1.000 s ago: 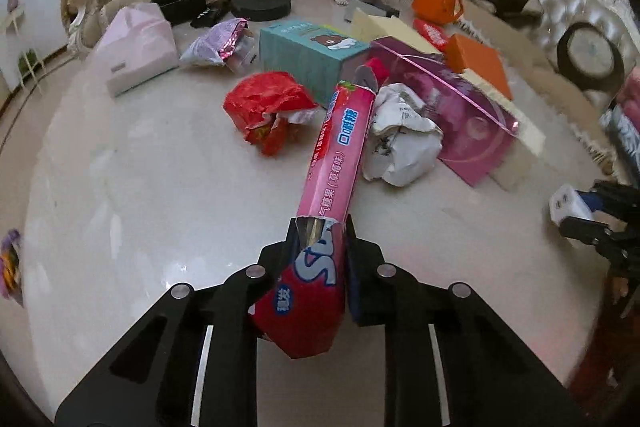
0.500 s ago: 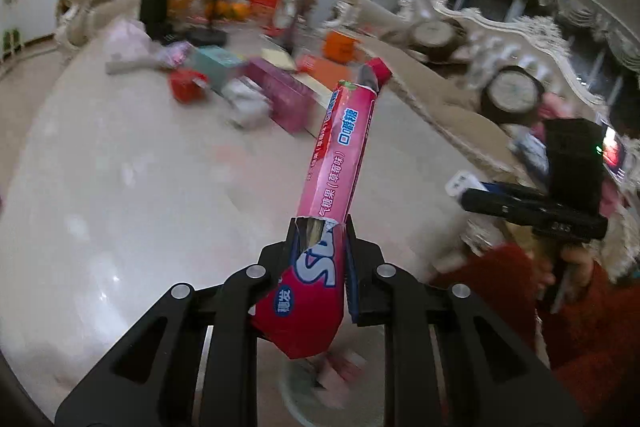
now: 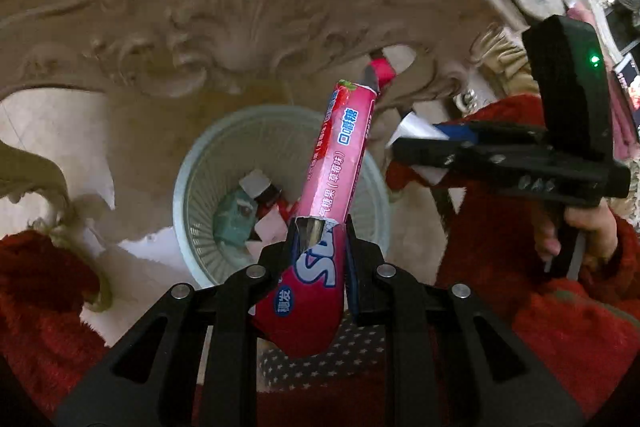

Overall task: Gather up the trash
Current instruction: 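Carry both items over the wastebasket and open both grippers to drop them, then grasp purple cosmetic box with left gripper while right gripper grasps cream box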

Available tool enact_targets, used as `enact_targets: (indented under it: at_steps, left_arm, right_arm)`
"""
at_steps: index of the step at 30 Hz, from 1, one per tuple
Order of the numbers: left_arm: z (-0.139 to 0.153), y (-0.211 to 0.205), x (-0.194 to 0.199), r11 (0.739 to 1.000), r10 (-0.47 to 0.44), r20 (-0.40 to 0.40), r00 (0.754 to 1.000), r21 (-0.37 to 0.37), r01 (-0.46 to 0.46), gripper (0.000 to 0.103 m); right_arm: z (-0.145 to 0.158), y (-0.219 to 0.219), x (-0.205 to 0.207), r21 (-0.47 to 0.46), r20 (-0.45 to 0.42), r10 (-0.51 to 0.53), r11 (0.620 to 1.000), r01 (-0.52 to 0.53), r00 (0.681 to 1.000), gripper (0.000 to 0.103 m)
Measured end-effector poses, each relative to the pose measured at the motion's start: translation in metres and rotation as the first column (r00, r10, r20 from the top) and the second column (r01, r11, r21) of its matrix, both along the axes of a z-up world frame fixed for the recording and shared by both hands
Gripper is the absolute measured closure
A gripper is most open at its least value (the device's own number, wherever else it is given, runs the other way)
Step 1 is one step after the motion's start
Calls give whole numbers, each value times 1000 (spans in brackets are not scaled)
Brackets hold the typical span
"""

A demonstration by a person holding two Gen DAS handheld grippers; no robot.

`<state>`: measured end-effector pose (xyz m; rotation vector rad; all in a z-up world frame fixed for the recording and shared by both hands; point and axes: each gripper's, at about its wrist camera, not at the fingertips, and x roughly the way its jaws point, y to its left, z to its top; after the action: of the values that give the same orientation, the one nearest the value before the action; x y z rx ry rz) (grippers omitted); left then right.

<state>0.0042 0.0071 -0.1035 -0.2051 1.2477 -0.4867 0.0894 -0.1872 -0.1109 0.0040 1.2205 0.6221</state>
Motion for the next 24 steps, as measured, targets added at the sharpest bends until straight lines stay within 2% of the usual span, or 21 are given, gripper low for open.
enact_targets:
  at_steps: [3, 4, 5, 6, 7, 8, 9, 10, 15, 20, 24]
  left_arm:
    - [-12, -4, 11, 1000, 11, -21, 1000, 24, -11, 83]
    - [-17, -5, 16, 1000, 18, -39, 999, 21, -17, 81]
    - [-20, -5, 18, 999, 26, -49, 998, 26, -25, 75]
    - [-23, -6, 20, 999, 32, -57, 998, 35, -30, 66]
    - [-26, -6, 21, 998, 36, -61, 997, 44, -33, 29]
    - [-28, -2, 18, 998, 41, -61, 997, 48, -38, 18]
    - [-28, 1, 17, 998, 47, -59, 997, 48, -44, 18]
    - [-29, 4, 14, 998, 50, -63, 997, 37, -47, 18]
    - [-35, 15, 10, 996, 89, -85, 992, 24, -87, 18]
    - [-39, 22, 9, 993, 118, -110, 987, 19, -116, 18]
    - [-35, 24, 7, 992, 127, -93, 987, 22, -126, 18]
  right_arm:
    - [-17, 12, 5, -39, -8, 19, 999, -20, 1000, 67]
    - [-19, 14, 4, -50, -3, 23, 999, -23, 1000, 66]
    - [-22, 18, 5, -69, -1, 30, 997, -30, 1000, 65]
    - [-23, 20, 6, -88, 1, 32, 996, -32, 999, 59]
    - [-22, 20, 2, -97, 6, 33, 995, -32, 999, 42]
    - [-20, 20, 0, -110, 30, 27, 994, -23, 999, 34]
    - [-17, 18, -2, -119, 56, 17, 993, -10, 998, 28]
    - [-16, 17, -7, -125, 69, 12, 992, -3, 998, 28]
    - [-26, 1, -6, -113, 42, -38, 993, 42, 998, 28]
    - [-33, -3, -11, -116, 10, -29, 993, 30, 1000, 28]
    - [-28, -4, -13, -107, 9, -22, 994, 23, 1000, 28]
